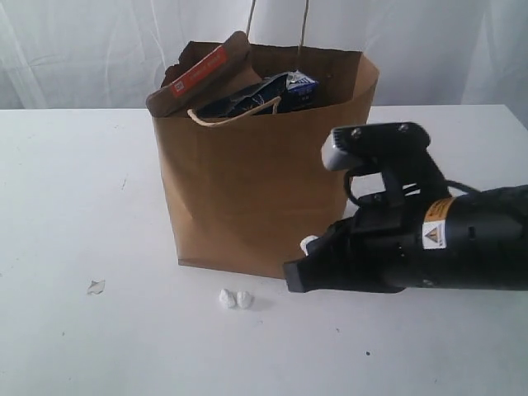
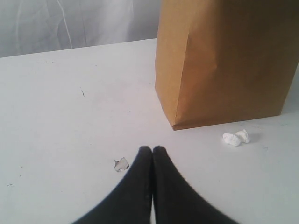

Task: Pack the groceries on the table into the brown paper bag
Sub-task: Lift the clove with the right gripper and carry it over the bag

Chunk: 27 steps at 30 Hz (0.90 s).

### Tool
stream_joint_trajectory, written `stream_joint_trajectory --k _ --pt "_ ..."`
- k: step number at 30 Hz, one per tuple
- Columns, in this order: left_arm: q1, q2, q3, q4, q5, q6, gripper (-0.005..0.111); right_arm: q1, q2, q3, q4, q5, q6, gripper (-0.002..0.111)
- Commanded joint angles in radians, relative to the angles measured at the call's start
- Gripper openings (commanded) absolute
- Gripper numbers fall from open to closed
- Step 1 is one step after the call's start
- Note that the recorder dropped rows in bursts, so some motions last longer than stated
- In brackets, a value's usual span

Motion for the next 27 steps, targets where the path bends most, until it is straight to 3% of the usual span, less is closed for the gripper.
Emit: stream_joint_trajectory --k 1,12,17,27 --pt "0.003 -0.005 0.003 -0.01 -0.003 -0.001 0.0 0.0 -0.086 -0.041 -0.002 0.051 0.002 0.0" --pt "0.003 -0.005 0.003 -0.01 -0.003 -0.001 0.0 -0.132 -0.1 -0.351 -0.077 0.138 -0.076 0.0" --pt "0.003 -0.005 0.003 -0.01 -0.003 -0.001 0.0 -0.213 0.006 -0.459 -0.11 0.183 -0.076 0.0" --pt "0.003 -0.005 0.003 -0.01 -0.003 -0.001 0.0 -0.255 0.26 -0.653 -0.13 0.249 -0.109 0.0"
